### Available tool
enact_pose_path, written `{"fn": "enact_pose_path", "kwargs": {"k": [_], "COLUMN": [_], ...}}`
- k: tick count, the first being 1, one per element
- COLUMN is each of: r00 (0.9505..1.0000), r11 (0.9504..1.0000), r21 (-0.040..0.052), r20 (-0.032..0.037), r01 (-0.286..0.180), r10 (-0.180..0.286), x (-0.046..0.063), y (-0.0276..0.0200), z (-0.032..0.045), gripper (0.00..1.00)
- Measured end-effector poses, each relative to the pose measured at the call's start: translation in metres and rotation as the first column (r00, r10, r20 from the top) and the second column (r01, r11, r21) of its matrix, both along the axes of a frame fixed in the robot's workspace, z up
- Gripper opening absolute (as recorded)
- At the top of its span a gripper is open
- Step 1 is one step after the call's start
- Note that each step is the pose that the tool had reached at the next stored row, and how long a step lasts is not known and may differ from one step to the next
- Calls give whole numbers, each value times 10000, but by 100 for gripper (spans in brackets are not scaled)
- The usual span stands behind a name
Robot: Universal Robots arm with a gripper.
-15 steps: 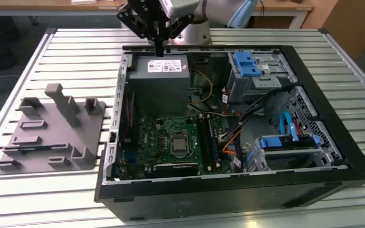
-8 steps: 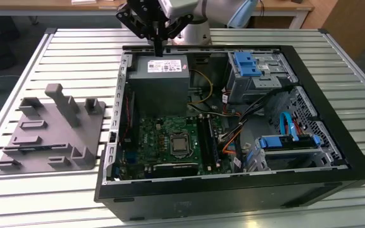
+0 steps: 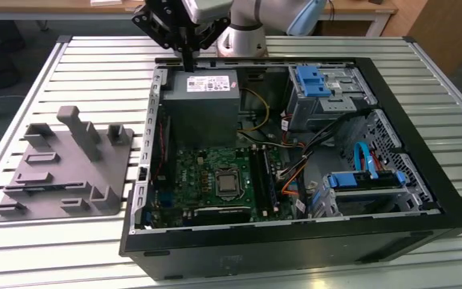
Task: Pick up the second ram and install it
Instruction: 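Reach for the second ram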
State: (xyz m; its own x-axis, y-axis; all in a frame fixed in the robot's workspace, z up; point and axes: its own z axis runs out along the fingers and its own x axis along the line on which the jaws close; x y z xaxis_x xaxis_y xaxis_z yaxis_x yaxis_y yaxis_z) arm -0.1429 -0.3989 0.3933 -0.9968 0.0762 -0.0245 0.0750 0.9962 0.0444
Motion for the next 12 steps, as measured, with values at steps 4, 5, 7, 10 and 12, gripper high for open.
{"fn": "enact_pose_path", "kwargs": {"k": [4, 5, 7, 10, 12], "r00": [10000, 10000, 10000, 10000, 10000], "r11": [10000, 10000, 10000, 10000, 10000], "r21": [0, 0, 0, 0, -1], "r20": [0, 0, 0, 0, 0], "r01": [0, 0, 1, 1, -1], "r10": [0, 0, -1, -1, 1], "x": [-160, -188, -249, -328, -376], "y": [0, 0, 0, 0, 0], "z": [0, 0, 0, 0, 0], "gripper": [10, 10, 10, 10, 10]}}
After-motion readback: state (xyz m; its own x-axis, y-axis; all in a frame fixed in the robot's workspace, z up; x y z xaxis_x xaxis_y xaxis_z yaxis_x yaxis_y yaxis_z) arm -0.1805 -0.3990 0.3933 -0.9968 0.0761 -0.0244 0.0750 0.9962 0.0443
